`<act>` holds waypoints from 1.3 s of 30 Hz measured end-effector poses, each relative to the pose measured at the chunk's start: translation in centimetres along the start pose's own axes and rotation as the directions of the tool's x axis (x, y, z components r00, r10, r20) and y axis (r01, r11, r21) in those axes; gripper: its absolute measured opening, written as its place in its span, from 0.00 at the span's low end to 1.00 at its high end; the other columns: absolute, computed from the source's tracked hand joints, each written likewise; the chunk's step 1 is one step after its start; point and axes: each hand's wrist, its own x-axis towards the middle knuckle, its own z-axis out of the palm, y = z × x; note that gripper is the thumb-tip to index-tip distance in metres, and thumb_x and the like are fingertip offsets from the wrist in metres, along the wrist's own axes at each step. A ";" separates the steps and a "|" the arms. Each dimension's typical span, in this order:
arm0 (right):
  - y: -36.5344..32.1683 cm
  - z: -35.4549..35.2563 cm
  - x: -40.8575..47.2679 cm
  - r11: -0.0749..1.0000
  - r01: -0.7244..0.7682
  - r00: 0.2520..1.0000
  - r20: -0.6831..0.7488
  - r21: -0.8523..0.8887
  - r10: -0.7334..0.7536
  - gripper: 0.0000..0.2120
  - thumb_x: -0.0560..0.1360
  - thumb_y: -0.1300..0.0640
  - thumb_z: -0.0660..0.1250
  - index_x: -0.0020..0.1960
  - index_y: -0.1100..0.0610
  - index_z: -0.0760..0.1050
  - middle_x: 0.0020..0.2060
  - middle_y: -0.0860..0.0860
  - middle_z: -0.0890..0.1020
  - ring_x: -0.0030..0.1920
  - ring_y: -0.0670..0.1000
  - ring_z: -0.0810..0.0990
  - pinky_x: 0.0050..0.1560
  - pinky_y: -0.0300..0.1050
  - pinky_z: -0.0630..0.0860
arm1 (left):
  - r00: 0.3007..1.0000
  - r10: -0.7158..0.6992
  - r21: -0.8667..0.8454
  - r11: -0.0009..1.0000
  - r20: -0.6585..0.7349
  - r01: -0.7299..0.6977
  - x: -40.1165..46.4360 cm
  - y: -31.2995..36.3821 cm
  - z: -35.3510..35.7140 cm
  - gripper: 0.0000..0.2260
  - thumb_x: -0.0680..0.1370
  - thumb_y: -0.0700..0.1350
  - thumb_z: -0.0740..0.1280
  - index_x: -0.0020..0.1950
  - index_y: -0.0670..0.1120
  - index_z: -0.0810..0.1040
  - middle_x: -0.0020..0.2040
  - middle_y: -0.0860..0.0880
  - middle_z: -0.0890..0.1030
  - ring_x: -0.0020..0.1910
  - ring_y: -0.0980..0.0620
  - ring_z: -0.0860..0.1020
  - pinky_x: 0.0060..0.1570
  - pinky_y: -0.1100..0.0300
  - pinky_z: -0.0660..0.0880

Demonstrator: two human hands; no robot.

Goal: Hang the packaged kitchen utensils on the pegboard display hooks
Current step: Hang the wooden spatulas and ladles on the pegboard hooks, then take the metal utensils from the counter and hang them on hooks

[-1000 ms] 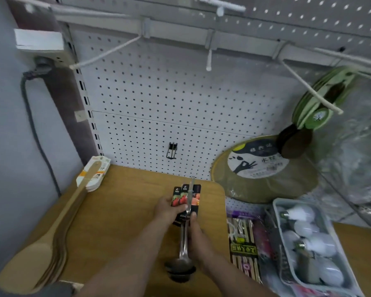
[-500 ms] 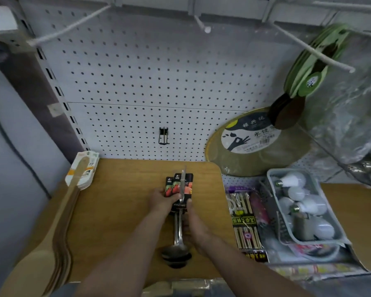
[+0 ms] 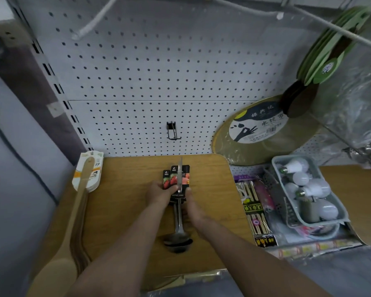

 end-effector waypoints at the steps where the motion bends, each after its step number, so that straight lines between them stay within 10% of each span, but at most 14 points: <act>1: -0.1 0.0 0.2 0.999 -0.007 1.000 -0.018 -0.043 0.006 0.42 0.78 0.26 0.39 0.82 0.51 0.57 0.79 0.58 0.64 0.78 0.59 0.62 0.78 0.59 0.59 | 1.000 0.002 0.002 1.000 -0.002 -0.002 0.0 -0.2 -0.1 0.14 0.74 0.46 0.77 0.54 0.46 0.76 0.49 0.49 0.78 0.47 0.49 0.76 0.46 0.56 0.71; 17: -0.7 -7.5 -3.0 0.990 0.122 0.987 -0.116 0.067 -0.114 0.25 0.84 0.37 0.52 0.71 0.50 0.73 0.69 0.54 0.75 0.68 0.56 0.72 0.66 0.53 0.70 | 0.975 0.130 -0.120 0.981 -0.182 -0.153 -5.2 5.2 3.5 0.18 0.75 0.52 0.75 0.62 0.46 0.80 0.59 0.48 0.80 0.51 0.46 0.80 0.44 0.54 0.77; 22: 0.2 -14.9 -6.0 0.956 0.215 0.968 -0.176 0.202 -0.180 0.25 0.81 0.38 0.60 0.72 0.50 0.72 0.63 0.50 0.76 0.62 0.53 0.75 0.62 0.54 0.72 | 0.995 0.098 -0.317 0.944 0.016 -0.088 -9.4 7.7 9.0 0.21 0.73 0.56 0.77 0.61 0.48 0.80 0.63 0.49 0.78 0.60 0.45 0.78 0.60 0.48 0.78; 25: 1.8 -20.5 -8.6 0.922 0.274 0.951 -0.219 0.273 -0.218 0.23 0.79 0.35 0.62 0.64 0.50 0.76 0.63 0.50 0.78 0.60 0.51 0.78 0.64 0.56 0.73 | 0.978 0.059 -0.446 0.894 0.202 0.039 -13.6 9.1 13.6 0.20 0.73 0.51 0.78 0.61 0.46 0.78 0.60 0.45 0.79 0.58 0.47 0.78 0.57 0.50 0.80; 28: 4.3 -26.7 -11.2 0.873 0.298 0.948 -0.222 0.386 -0.226 0.40 0.68 0.27 0.69 0.70 0.53 0.74 0.68 0.53 0.78 0.63 0.54 0.78 0.65 0.55 0.73 | 0.940 0.112 -0.451 0.891 0.322 0.049 -19.1 10.7 18.7 0.17 0.74 0.50 0.77 0.59 0.45 0.78 0.59 0.45 0.80 0.60 0.47 0.78 0.46 0.55 0.80; 31: 7.6 -33.6 -14.9 0.840 0.344 0.926 -0.302 0.419 -0.228 0.26 0.79 0.37 0.64 0.67 0.55 0.76 0.63 0.54 0.80 0.52 0.49 0.78 0.49 0.46 0.73 | 0.896 0.160 -0.438 0.898 0.415 0.043 -24.6 12.4 24.9 0.07 0.77 0.49 0.74 0.51 0.49 0.79 0.53 0.48 0.80 0.55 0.50 0.78 0.42 0.58 0.78; 39: 17.9 -50.2 -22.8 0.792 0.476 0.822 -0.514 0.382 -0.245 0.25 0.79 0.37 0.63 0.70 0.50 0.73 0.67 0.50 0.75 0.63 0.52 0.74 0.64 0.52 0.70 | 0.794 0.225 -0.414 0.910 0.564 0.036 -36.6 14.1 42.0 0.12 0.77 0.49 0.73 0.58 0.49 0.78 0.51 0.49 0.79 0.50 0.53 0.77 0.49 0.55 0.78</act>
